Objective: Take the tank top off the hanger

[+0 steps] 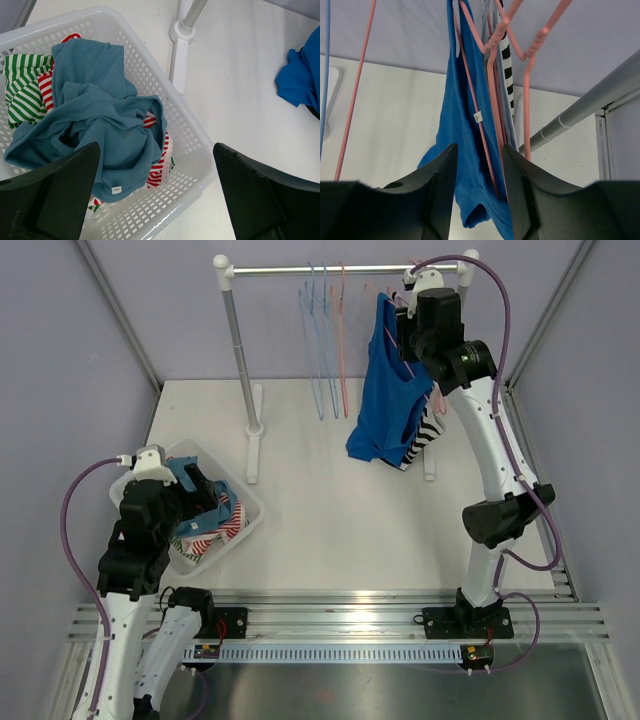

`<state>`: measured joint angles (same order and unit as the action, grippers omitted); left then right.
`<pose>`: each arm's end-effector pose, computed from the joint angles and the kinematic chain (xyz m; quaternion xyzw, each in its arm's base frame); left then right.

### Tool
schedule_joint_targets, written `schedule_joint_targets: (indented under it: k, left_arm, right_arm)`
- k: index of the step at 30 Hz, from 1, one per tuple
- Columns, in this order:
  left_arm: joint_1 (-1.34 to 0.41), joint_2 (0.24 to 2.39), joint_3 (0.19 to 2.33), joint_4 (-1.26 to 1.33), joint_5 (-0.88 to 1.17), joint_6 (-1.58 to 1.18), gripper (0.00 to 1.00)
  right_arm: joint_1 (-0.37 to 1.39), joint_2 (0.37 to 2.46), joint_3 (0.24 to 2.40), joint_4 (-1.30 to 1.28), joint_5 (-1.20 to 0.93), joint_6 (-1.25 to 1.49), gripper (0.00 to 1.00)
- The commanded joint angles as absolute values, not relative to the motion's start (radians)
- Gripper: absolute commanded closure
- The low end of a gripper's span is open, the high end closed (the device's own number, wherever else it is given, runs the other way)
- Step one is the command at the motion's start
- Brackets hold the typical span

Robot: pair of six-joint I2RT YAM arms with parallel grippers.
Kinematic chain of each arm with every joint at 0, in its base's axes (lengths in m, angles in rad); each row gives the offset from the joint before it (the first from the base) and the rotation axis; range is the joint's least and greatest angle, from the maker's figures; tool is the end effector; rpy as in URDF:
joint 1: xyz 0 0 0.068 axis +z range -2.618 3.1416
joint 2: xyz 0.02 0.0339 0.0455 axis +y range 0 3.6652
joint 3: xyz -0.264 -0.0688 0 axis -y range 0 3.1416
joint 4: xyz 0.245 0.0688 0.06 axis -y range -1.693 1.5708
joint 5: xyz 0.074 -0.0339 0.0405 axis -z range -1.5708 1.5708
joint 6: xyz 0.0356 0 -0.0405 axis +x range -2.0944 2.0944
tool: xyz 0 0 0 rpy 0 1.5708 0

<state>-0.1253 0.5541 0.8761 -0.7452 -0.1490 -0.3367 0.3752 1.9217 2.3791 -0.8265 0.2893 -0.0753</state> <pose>0.1083 -0.0083 0.3420 -0.1285 0.8286 -0.0631 0.5413 0.3805 0.1389 0.4844 -0.1029 0.8138 -0.0340 0.5709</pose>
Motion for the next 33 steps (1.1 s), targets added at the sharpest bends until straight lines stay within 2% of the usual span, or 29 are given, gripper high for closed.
schedule_joint_targets:
  k: [1,8,17,23,33]
  left_arm:
    - [-0.13,0.563,0.873,-0.687,-0.12,-0.321,0.01]
    - [-0.132,0.566,0.871,-0.686,-0.112,-0.321,0.01]
    - [-0.132,0.569,0.871,-0.687,-0.112,-0.319,0.01]
    - [-0.133,0.577,0.871,-0.686,-0.106,-0.319,0.01]
    - [-0.133,0.58,0.87,-0.686,-0.1,-0.319,0.01]
  right_arm:
    - [0.362,1.838,2.362,-0.775,0.259,-0.08,0.51]
    - [0.319,1.822,2.344,-0.766,0.223,-0.072,0.52]
    - [0.319,1.87,2.375,-0.792,0.144,-0.04,0.6]
    - [0.318,1.845,2.387,-0.784,0.192,-0.049,0.57]
    - [0.321,1.864,2.414,-0.798,0.117,-0.025,0.58]
